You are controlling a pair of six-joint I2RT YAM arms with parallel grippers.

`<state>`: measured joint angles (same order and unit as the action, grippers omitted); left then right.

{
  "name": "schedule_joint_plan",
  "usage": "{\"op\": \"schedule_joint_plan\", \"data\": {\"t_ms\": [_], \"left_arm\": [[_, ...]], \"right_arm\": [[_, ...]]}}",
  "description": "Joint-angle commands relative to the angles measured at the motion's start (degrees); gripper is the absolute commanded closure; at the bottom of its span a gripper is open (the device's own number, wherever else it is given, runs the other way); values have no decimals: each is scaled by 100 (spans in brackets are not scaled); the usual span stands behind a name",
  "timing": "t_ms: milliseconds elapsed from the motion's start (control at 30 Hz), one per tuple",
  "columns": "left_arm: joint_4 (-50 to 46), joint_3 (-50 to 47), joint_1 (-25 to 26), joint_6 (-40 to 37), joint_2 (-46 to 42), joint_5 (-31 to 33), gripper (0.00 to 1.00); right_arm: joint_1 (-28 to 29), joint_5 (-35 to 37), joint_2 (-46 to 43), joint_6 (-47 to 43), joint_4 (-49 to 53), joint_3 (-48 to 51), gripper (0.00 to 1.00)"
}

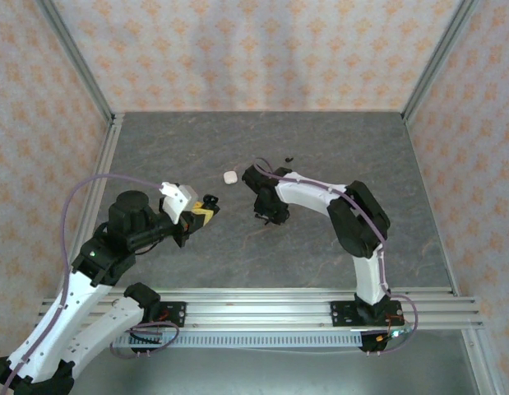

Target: Insert wireless bluetooth earbuds into charging case

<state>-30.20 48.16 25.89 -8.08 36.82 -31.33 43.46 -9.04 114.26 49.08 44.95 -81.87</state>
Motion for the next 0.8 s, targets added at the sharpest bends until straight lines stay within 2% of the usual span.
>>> {"op": "schedule_joint_plan", "data": {"t_ms": [0, 267, 467, 767], "left_arm": [[5, 80, 28, -151, -69, -101, 100], [-8, 78, 25, -161, -29, -112, 100], [125, 5, 28, -157, -83, -197, 100], [619, -345, 26, -64, -173, -360, 100]], "right_arm": [[31, 158, 136, 9, 132, -120, 65], [39, 202, 319, -123, 127, -176, 69], [38, 143, 388, -277, 35, -172, 81], [57, 602, 58, -682, 455, -341, 85]]}}
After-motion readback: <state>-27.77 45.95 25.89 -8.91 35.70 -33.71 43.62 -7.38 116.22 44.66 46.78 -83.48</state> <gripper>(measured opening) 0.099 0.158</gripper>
